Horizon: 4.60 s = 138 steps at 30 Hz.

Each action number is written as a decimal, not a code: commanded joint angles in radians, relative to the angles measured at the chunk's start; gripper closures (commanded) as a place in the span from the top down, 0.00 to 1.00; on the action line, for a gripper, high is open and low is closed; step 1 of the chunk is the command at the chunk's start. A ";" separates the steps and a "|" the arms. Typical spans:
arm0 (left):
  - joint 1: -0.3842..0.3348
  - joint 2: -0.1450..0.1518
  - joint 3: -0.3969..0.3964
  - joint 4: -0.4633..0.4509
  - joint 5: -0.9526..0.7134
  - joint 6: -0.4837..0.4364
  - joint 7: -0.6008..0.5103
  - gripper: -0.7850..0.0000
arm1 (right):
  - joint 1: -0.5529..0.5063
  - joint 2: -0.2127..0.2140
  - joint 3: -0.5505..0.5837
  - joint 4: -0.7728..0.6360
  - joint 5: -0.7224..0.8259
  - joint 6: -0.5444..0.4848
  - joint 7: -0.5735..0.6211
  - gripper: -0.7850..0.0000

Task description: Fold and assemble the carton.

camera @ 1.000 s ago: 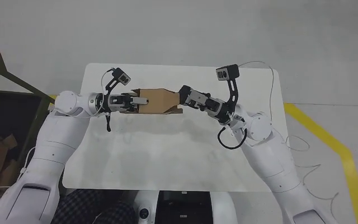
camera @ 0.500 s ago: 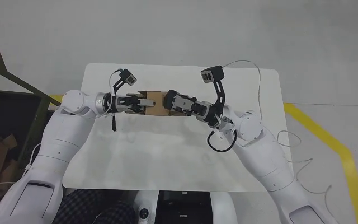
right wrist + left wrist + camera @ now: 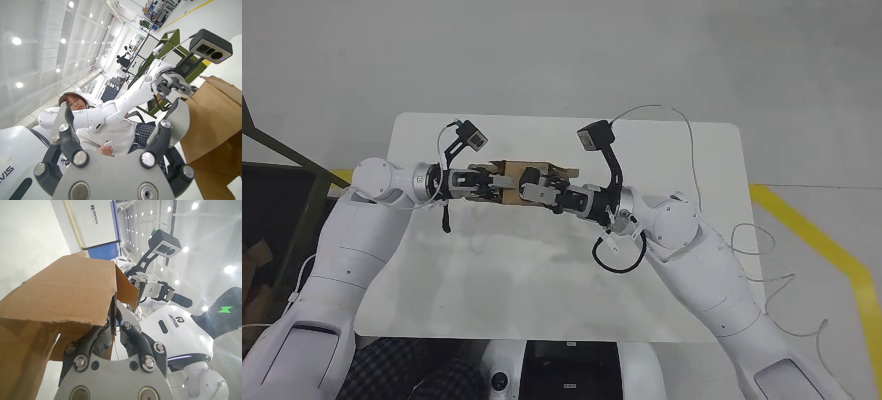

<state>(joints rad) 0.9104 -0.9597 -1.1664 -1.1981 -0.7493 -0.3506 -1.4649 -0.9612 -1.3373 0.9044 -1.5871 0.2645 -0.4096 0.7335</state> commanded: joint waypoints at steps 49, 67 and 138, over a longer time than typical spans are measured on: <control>0.049 0.017 -0.052 -0.057 -0.082 0.072 -0.071 0.00 | -0.031 0.029 0.146 0.045 -0.061 -0.031 -0.015 1.00; 0.027 0.001 -0.060 -0.003 -0.088 0.027 0.008 0.00 | -0.057 0.028 0.137 -0.007 -0.041 -0.027 -0.023 1.00; 0.032 0.005 -0.064 -0.014 -0.148 0.016 0.043 0.00 | -0.086 0.011 0.057 -0.035 0.010 -0.076 -0.009 1.00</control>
<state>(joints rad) 0.9428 -0.9534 -1.2298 -1.2120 -0.8968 -0.3329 -1.4236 -1.0480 -1.3250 0.9676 -1.6225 0.2723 -0.4838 0.7276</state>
